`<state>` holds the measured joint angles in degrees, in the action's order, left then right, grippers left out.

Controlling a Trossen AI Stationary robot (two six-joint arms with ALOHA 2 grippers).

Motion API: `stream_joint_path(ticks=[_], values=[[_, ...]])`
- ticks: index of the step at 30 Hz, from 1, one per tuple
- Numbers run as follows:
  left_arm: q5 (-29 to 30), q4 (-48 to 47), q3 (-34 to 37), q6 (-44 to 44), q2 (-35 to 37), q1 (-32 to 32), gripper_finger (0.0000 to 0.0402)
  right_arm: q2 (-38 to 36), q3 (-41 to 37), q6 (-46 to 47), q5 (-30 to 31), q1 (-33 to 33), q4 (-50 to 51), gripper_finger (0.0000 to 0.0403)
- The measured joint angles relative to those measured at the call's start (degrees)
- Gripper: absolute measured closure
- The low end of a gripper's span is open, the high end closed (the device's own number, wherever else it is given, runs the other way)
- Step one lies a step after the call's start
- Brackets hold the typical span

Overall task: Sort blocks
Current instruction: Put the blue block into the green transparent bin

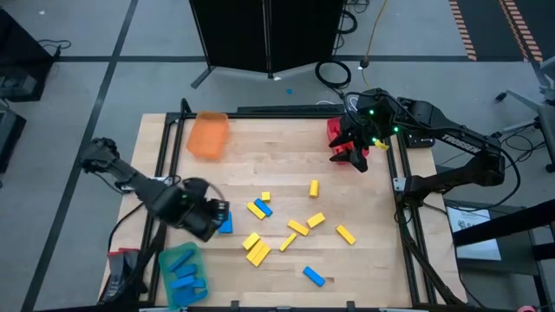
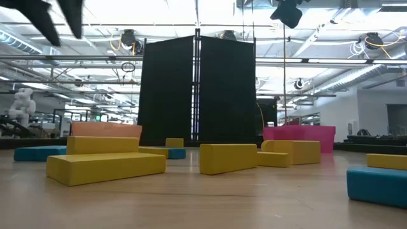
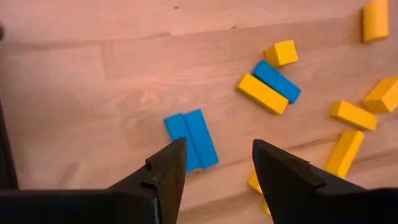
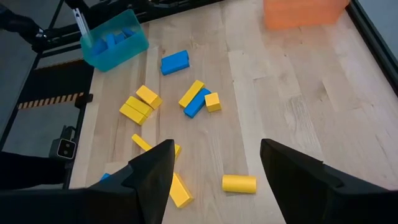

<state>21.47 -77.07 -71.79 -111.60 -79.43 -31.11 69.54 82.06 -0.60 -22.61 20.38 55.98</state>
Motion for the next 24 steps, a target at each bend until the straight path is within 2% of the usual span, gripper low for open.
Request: stream_joint_path(ticks=[5,10,14,24], values=[[-2.8,2.6,0.0,11.1,-3.7,7.7,0.0211,0.0,0.0,-0.1,0.0,0.0,0.0,0.0167],[-10.8,4.4,1.3,16.2,-7.6,11.9,0.021,0.0,0.0,-0.1,0.0,0.0,0.0,0.0167],[-12.6,5.6,2.8,17.7,-9.4,12.1,0.021,0.0,0.0,-0.1,0.0,0.0,0.0,0.0167],[-19.5,13.2,11.7,16.4,-9.4,11.5,0.021,0.0,0.0,-0.4,0.0,0.0,0.1,0.0167]])
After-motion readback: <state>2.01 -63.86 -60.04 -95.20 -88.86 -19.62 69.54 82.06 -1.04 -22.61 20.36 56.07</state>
